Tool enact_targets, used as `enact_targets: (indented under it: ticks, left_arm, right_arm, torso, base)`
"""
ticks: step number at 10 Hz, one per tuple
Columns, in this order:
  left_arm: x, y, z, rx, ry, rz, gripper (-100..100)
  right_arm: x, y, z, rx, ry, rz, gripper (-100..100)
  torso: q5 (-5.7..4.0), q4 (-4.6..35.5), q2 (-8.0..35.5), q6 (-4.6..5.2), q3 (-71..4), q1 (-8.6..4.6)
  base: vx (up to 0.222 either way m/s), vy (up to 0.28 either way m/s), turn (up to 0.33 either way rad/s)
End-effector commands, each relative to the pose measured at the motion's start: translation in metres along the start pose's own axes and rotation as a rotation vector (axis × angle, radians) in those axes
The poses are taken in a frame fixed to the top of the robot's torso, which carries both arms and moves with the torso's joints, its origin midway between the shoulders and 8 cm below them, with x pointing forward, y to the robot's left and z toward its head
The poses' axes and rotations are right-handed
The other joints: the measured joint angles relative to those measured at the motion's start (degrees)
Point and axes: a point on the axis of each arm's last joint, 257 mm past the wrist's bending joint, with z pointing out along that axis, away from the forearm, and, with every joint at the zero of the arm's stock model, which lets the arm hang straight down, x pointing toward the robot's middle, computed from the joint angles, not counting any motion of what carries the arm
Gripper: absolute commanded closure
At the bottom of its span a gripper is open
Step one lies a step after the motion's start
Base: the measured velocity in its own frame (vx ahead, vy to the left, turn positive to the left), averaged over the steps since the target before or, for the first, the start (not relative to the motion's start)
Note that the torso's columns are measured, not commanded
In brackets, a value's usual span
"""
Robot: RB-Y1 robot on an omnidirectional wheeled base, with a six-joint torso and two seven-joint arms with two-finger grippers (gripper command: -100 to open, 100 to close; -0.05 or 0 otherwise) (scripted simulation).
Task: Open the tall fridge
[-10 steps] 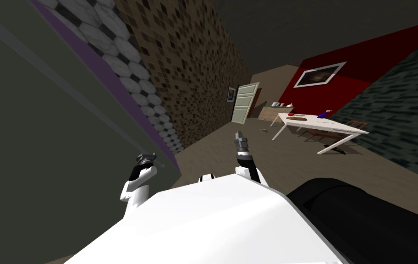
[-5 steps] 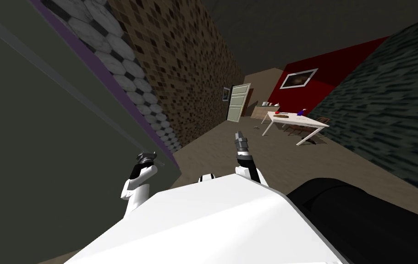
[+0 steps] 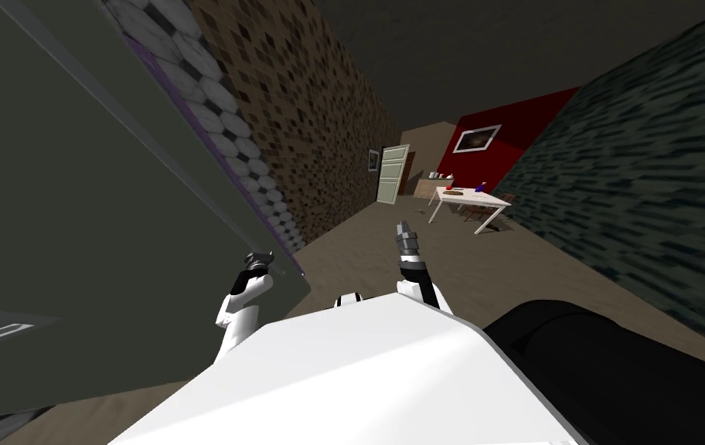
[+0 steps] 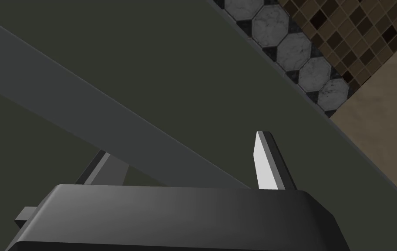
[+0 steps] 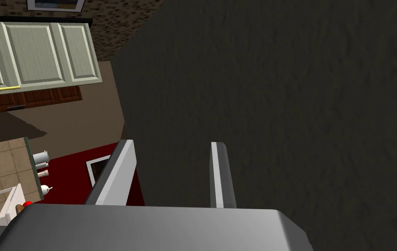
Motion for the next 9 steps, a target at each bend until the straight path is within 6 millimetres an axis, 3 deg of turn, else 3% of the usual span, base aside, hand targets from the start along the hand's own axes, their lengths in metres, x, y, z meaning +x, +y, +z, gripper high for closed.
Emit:
enact_targets:
  ticks: [1, 3, 4, 6, 8, 9]
  left_arm:
    - [0.014, 0.011, 0.001, -0.022, 0.027, 0.014, 100]
    - [0.033, 0.026, 0.001, -0.053, 0.062, 0.019, 100]
    - [0.033, 0.026, 0.001, -0.053, 0.062, 0.019, 100]
    - [0.041, 0.040, -0.001, -0.079, 0.074, 0.009, 100]
    - [0.051, 0.048, -0.002, -0.094, 0.094, 0.011, 100]
    - [0.061, 0.056, -0.003, -0.109, 0.113, 0.013, 100]
  right_arm:
    - [0.000, 0.000, 0.000, 0.000, 0.000, 0.000, 0]
    - [0.000, 0.000, 0.000, 0.000, 0.000, 0.000, 0]
    - [0.000, 0.000, 0.000, 0.000, 0.000, 0.000, 0]
    - [0.000, 0.000, 0.000, 0.000, 0.000, 0.000, 0]
    - [0.000, 0.000, 0.000, 0.000, 0.000, 0.000, 0]
    - [0.000, 0.000, 0.000, 0.000, 0.000, 0.000, 0]
  torso:
    - [-0.07, 0.03, -0.36, -0.15, -0.19, 0.13]
    - [-0.03, 0.01, 0.00, 0.02, -0.03, 0.03]
    - [-0.06, 0.03, 0.07, 0.12, 0.01, 0.01]
    - [-0.14, 0.01, -0.52, 0.00, -0.28, -0.17]
    - [0.03, -0.04, -0.02, 0.46, -0.04, -0.07]
    - [-0.01, -0.01, -0.12, 0.19, -0.08, 0.03]
  base:
    - [-0.242, 0.070, -0.076]
    - [-0.315, 0.074, -0.109]
    - [-0.279, 0.038, -0.062]
    - [-0.149, 0.021, -0.045]
    - [-0.246, 0.125, -0.115]
    - [-0.261, 0.138, -0.115]
